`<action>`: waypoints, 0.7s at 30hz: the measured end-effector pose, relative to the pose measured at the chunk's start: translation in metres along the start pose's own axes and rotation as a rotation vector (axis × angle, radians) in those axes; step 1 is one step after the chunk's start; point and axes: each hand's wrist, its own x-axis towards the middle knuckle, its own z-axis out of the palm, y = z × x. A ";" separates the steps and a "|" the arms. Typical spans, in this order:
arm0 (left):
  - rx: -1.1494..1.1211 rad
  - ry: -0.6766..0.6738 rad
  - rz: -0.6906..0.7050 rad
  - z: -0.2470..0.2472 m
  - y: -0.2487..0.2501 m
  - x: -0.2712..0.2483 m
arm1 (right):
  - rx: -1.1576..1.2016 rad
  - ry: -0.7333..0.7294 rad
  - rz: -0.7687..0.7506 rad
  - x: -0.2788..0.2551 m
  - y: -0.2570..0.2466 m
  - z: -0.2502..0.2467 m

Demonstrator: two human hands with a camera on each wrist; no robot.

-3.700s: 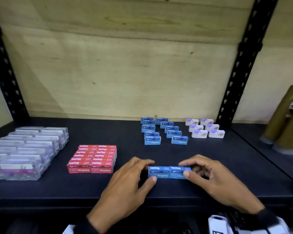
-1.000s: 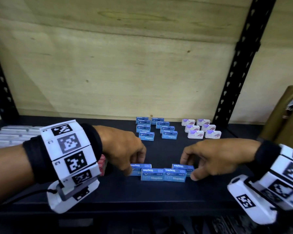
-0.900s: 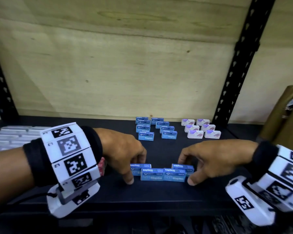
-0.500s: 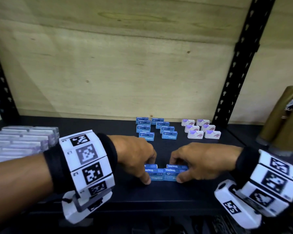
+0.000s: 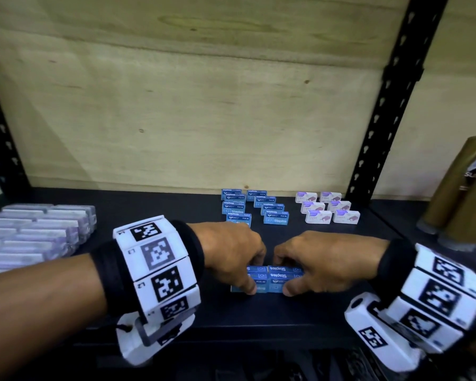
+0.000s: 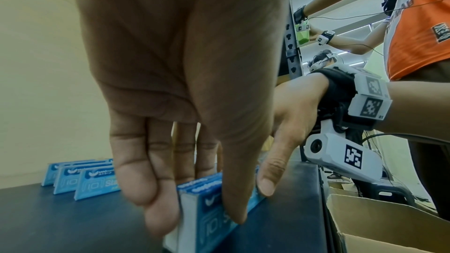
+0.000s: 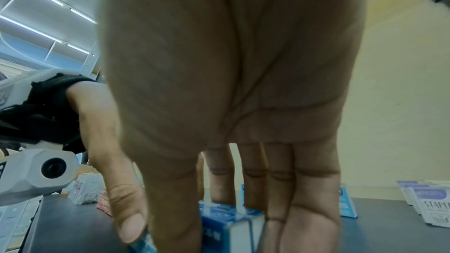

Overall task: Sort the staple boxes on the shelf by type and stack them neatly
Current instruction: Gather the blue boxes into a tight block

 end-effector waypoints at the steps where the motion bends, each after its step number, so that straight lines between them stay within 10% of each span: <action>1: 0.002 0.004 0.000 0.000 0.000 0.000 | 0.001 0.001 -0.001 0.000 0.000 0.000; 21: -0.001 0.040 -0.035 0.005 0.001 0.002 | 0.046 -0.006 0.028 -0.004 -0.002 0.002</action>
